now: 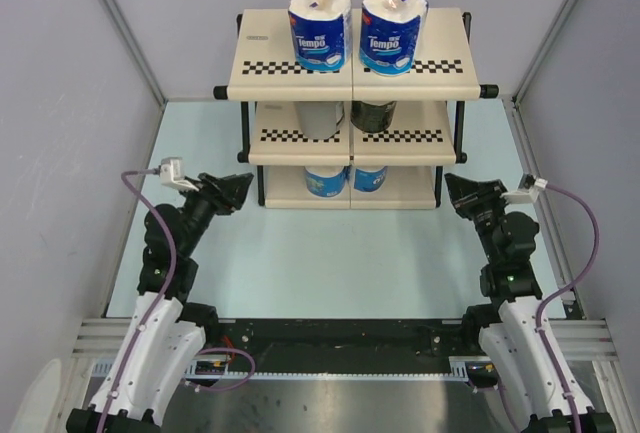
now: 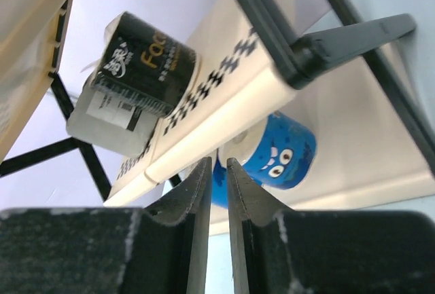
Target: Place and organize the paper towels onto the shelf
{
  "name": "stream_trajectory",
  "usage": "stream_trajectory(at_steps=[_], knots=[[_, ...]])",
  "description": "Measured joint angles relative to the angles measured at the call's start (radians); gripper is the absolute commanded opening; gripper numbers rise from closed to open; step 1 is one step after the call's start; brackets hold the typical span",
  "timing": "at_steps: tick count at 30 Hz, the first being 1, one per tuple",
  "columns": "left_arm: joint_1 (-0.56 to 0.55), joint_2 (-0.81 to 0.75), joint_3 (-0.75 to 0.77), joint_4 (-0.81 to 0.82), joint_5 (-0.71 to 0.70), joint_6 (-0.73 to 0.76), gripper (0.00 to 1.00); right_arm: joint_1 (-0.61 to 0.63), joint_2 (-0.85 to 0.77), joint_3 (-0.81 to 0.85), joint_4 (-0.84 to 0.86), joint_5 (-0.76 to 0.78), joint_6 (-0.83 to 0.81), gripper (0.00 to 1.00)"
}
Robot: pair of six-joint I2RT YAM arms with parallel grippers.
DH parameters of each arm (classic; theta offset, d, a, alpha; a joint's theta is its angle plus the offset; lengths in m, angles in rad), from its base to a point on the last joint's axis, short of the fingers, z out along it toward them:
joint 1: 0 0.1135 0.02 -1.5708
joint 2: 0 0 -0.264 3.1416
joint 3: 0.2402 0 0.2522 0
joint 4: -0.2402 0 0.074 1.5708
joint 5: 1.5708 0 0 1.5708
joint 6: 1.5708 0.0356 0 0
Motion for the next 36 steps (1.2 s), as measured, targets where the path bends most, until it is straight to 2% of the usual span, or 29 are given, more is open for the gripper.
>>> stream_trajectory(at_steps=[1,2,5,8,14,21,29,36], knots=[[-0.001,0.006,0.011,0.022,0.003,-0.011,0.46,0.010,0.016,0.024,-0.008,0.000,-0.001,0.20],[-0.003,0.017,0.020,0.055,0.006,-0.025,0.33,0.023,0.022,0.033,-0.009,0.000,-0.002,0.19],[-0.007,0.078,0.032,0.184,0.014,-0.082,0.14,0.051,0.055,0.070,-0.008,0.000,-0.006,0.20],[-0.018,0.182,0.032,0.324,0.026,-0.146,0.01,0.067,0.068,0.077,-0.010,0.000,-0.008,0.19],[-0.119,0.379,0.056,0.509,-0.003,-0.222,0.00,0.070,0.016,0.077,-0.067,0.008,-0.025,0.20],[-0.269,0.486,0.117,0.701,-0.134,-0.228,0.00,0.051,-0.034,0.078,-0.122,0.011,-0.036,0.19],[-0.301,0.652,0.110,0.938,-0.341,-0.332,0.00,-0.007,-0.068,0.078,-0.154,-0.032,-0.034,0.19],[-0.307,0.819,0.136,1.054,-0.432,-0.404,0.00,-0.068,-0.097,0.103,-0.192,-0.077,-0.038,0.19]])
